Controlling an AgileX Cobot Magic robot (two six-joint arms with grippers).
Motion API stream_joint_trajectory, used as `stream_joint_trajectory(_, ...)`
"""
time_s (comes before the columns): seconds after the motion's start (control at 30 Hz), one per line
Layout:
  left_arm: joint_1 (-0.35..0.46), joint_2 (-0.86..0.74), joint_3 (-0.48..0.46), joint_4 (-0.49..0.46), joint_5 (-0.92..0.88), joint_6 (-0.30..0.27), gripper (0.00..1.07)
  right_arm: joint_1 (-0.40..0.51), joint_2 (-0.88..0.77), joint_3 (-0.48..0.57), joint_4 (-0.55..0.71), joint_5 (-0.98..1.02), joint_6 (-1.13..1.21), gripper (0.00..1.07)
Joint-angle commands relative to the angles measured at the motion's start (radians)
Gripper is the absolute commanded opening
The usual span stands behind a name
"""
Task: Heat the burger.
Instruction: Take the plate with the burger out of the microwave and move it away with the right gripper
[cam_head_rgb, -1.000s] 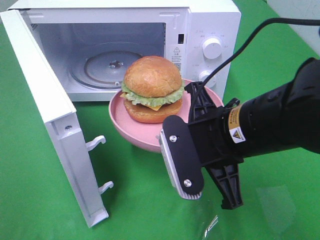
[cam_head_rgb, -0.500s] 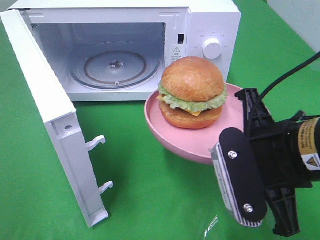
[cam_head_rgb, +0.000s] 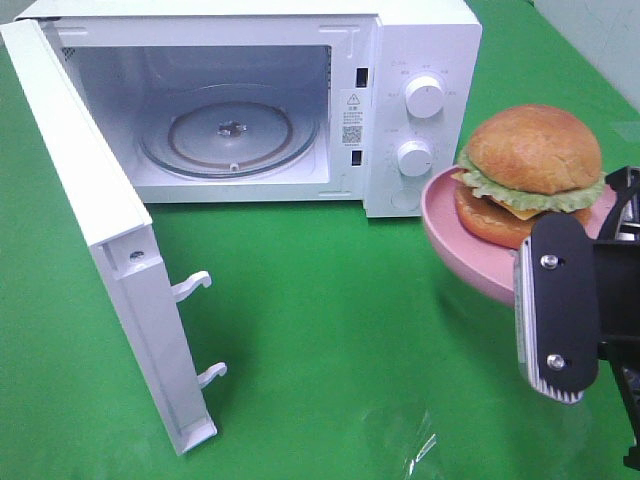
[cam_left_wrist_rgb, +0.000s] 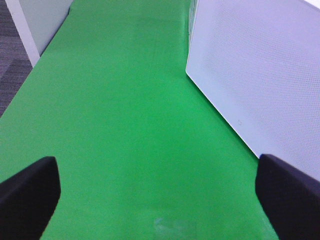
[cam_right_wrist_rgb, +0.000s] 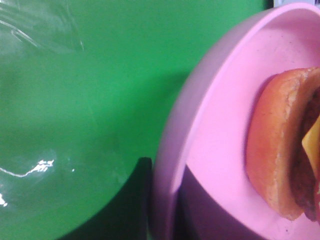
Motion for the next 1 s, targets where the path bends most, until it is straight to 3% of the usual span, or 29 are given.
stream_joint_trajectory(0.03,0.002,-0.005,0.0,0.0,-0.012,-0.005,0.98,0.0,-0.014,-0.005,-0.116,0.053,0.127,0.0)
stream_joint_trajectory(0.33,0.002,-0.005,0.0,0.0,-0.012,-0.005,0.98,0.0,-0.014,-0.005,-0.164,0.148,0.32,0.0)
stream_joint_trajectory(0.67,0.002,-0.005,0.0,0.0,-0.012,-0.005,0.98,-0.003,-0.007,0.0,-0.327,0.244,0.625,0.0)
stream_joint_trajectory(1.0,0.002,-0.005,0.0,0.0,-0.012,-0.005,0.98,-0.003,0.199,-0.002,-0.358,0.28,0.947,0.01)
